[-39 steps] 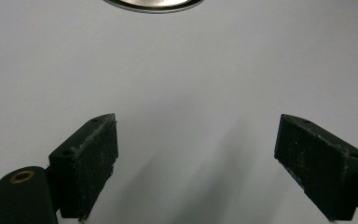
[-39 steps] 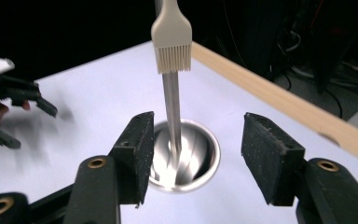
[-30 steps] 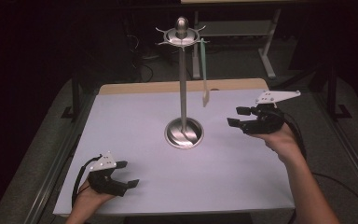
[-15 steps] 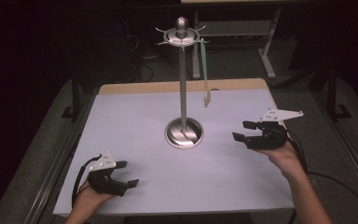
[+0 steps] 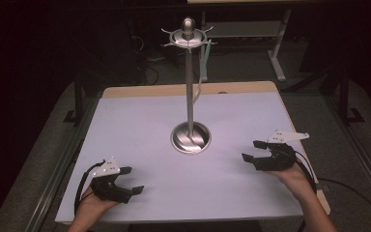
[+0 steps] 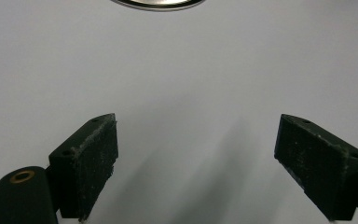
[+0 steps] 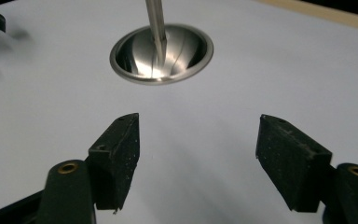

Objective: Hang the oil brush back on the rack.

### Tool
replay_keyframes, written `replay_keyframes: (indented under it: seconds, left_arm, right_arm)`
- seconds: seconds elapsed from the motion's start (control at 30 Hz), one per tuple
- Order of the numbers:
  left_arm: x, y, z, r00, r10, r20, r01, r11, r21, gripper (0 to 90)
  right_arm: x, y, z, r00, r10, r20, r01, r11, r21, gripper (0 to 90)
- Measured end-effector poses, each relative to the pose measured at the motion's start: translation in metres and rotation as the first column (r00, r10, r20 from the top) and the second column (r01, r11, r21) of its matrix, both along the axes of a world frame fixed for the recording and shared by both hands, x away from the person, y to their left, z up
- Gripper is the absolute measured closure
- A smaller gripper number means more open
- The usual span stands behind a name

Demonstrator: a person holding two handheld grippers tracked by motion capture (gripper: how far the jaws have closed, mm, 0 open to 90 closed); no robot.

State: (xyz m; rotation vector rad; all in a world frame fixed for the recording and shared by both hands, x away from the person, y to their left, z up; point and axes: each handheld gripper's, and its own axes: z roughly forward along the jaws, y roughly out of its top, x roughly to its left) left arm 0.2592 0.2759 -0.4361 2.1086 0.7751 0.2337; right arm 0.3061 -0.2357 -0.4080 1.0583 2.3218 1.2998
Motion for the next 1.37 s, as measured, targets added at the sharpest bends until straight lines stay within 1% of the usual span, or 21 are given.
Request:
replay_keyframes:
  seconds: [0.03, 0.07, 0.13, 0.3, 0.4, 0.43, 0.57, 0.63, 0.7, 0.77, 0.87, 0.93, 1.0, 1.03, 1.13, 1.37]
  left_arm:
    - [0.000, 0.000, 0.000, 1.0000, 0.000, 0.000, 0.000, 1.0000, 0.000, 13.1]
    - [0.001, 0.001, 0.000, 1.0000, -0.003, 0.005, 0.003, 1.0000, 0.004, 13.1]
    - [0.000, 0.001, 0.000, 1.0000, 0.003, 0.002, -0.003, 1.0000, -0.006, 13.1]
    - [0.000, 0.001, 0.000, 1.0000, 0.001, 0.002, -0.001, 1.0000, -0.002, 13.1]
    - [0.000, 0.001, 0.000, 1.0000, -0.001, 0.004, 0.001, 1.0000, 0.001, 13.1]
    - [0.000, 0.000, 0.000, 1.0000, 0.003, 0.002, -0.003, 1.0000, -0.005, 13.1]
    - [-0.001, 0.000, 0.001, 1.0000, 0.003, 0.000, -0.003, 1.0000, -0.002, 13.1]
    - [-0.001, 0.000, 0.000, 1.0000, 0.003, 0.000, -0.003, 1.0000, -0.004, 13.1]
    - [-0.001, 0.000, 0.000, 1.0000, 0.000, 0.002, 0.000, 1.0000, 0.000, 13.1]
    - [-0.001, 0.000, 0.000, 1.0000, -0.003, 0.000, 0.003, 1.0000, 0.006, 13.1]
    - [-0.001, 0.000, -0.001, 1.0000, -0.001, 0.003, 0.001, 1.0000, 0.000, 13.1]
    - [-0.001, 0.001, -0.001, 1.0000, -0.006, 0.003, 0.006, 0.9999, 0.012, 13.1]
    - [-0.001, 0.001, -0.002, 1.0000, -0.005, 0.001, 0.005, 0.9999, 0.012, 13.1]
    - [0.000, 0.002, -0.002, 1.0000, -0.009, 0.003, 0.009, 0.9997, 0.023, 13.1]
    - [-0.001, 0.001, -0.002, 1.0000, 0.000, 0.000, 0.000, 0.9999, 0.017, 13.1]
    - [-0.001, 0.002, -0.002, 1.0000, 0.004, 0.006, -0.005, 0.9999, 0.017, 13.1]
  right_arm:
    - [0.000, 0.000, 0.000, 1.0000, 0.000, 0.000, 0.000, 1.000, 0.000, 28.5]
    - [-0.002, -0.002, -0.007, 0.9997, -0.011, -0.020, 0.011, 1.000, 0.000, 27.4]
    - [-0.004, -0.003, -0.012, 0.9992, -0.025, -0.030, 0.025, 1.000, 0.000, 26.2]
    - [-0.009, -0.007, -0.022, 0.9978, -0.052, -0.041, 0.052, 0.999, -0.001, 24.3]
    - [-0.012, -0.010, -0.026, 0.9970, -0.066, -0.039, 0.067, 0.998, 0.007, 23.3]
    - [-0.014, -0.011, -0.027, 0.9964, -0.074, -0.041, 0.074, 0.997, 0.004, 22.9]
    - [-0.020, -0.015, -0.032, 0.9947, -0.096, -0.037, 0.096, 0.995, 0.002, 20.6]
    - [-0.022, -0.017, -0.036, 0.9940, -0.104, -0.034, 0.104, 0.994, 0.015, 19.5]
    - [-0.023, -0.018, -0.037, 0.9933, -0.110, -0.035, 0.111, 0.994, 0.014, 19.1]
    - [-0.025, -0.019, -0.042, 0.9911, -0.129, -0.031, 0.129, 0.992, -0.009, 18.2]
    - [-0.026, -0.019, -0.046, 0.9912, -0.131, -0.023, 0.130, 0.991, -0.023, 17.2]
    - [-0.026, -0.019, -0.047, 0.9916, -0.128, -0.018, 0.128, 0.991, -0.029, 16.6]
    - [-0.026, -0.019, -0.048, 0.9915, -0.129, -0.019, 0.128, 0.991, -0.028, 16.5]
    - [-0.026, -0.019, -0.048, 0.9904, -0.136, -0.024, 0.136, 0.990, -0.028, 16.2]
    - [-0.027, -0.019, -0.048, 0.9911, -0.132, -0.014, 0.132, 0.991, -0.026, 16.0]
    - [-0.027, -0.019, -0.047, 0.9916, -0.129, -0.012, 0.129, 0.991, -0.026, 16.0]
